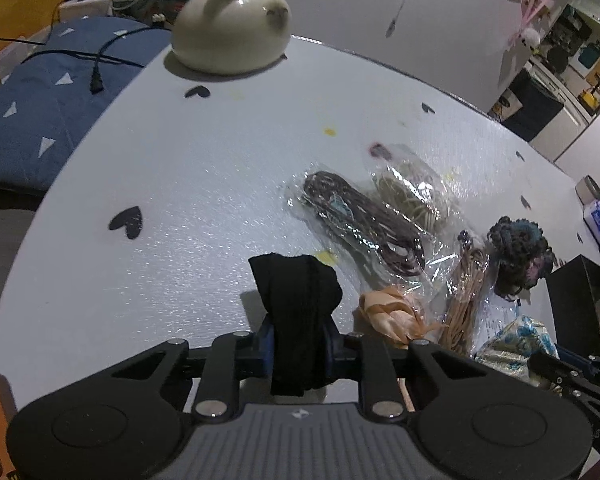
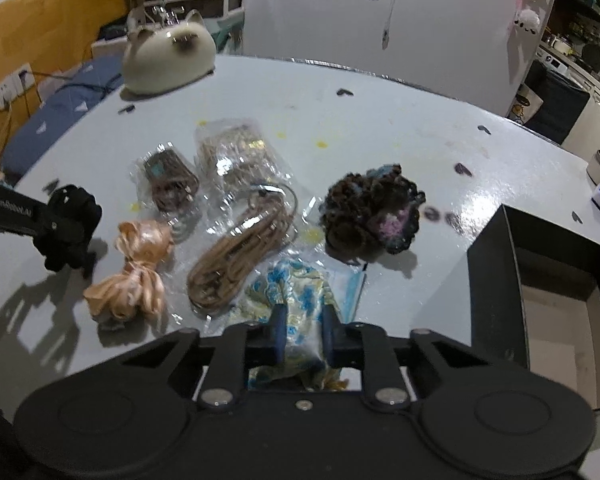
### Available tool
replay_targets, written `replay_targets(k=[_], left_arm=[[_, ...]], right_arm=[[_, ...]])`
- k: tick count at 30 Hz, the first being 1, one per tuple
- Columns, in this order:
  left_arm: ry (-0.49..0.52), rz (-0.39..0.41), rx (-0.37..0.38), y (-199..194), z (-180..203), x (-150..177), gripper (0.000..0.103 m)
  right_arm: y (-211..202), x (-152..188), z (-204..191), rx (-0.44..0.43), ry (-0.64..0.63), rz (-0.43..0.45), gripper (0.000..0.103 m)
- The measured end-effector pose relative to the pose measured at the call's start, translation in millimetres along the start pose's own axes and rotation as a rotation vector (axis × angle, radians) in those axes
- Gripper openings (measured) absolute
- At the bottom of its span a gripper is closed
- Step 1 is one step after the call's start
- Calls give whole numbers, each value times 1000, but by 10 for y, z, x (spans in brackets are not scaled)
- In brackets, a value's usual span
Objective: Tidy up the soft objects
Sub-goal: 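Carry floral pouch with right tool over black box while left carries black cloth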
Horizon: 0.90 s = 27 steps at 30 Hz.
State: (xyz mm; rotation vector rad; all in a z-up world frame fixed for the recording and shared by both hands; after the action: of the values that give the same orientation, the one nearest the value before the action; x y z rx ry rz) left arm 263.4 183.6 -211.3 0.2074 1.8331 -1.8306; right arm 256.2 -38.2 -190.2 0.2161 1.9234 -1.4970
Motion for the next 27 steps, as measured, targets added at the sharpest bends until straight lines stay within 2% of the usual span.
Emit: replay_targets(k=[11, 17, 22, 27], left_arm=[[-54, 53, -24, -243, -36, 52, 23], [-67, 105, -38, -454, 107, 37, 23], [-80, 154, -29, -652, 431, 17, 23], [-63, 173, -2, -760, 949, 56, 23]], right_arm=[[-168, -95, -75, -70, -60, 78, 11], [-266, -169, 76, -158, -6, 113, 10], [-502, -253, 313, -188, -3, 167, 10], [-775, -274, 754, -191, 15, 214, 10]])
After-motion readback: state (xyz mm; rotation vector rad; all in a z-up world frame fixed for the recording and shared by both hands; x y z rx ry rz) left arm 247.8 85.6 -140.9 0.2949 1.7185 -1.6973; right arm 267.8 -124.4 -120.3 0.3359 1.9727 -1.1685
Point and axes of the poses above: each gripper's, at about its wrist camera, not at the fingertips, and y roughly the way its jaws point, z to its right, x to its underside, the point moved 9 cm from there along y, roughly the way its jaws point, and after that the axes turned 11 degrees about -x, right-handed, at the moved point
